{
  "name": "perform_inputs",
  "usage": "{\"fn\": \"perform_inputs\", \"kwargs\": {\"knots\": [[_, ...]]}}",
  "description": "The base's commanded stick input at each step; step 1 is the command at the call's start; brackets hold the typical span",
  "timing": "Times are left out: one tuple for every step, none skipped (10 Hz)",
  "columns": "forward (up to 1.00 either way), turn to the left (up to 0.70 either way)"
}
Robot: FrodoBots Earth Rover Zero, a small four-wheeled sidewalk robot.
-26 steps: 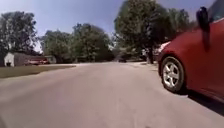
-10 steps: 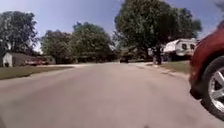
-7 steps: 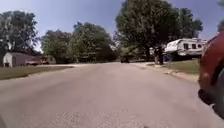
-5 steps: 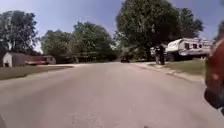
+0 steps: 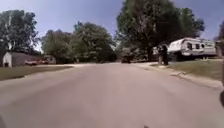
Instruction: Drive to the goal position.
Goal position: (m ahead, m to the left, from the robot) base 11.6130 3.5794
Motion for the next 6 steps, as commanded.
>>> {"fn": "perform_inputs", "kwargs": {"knots": [[0.70, 0.00], [0.70, 0.00], [0.70, 0.00], [0.70, 0.00], [0.70, 0.00], [0.70, 0.00]]}}
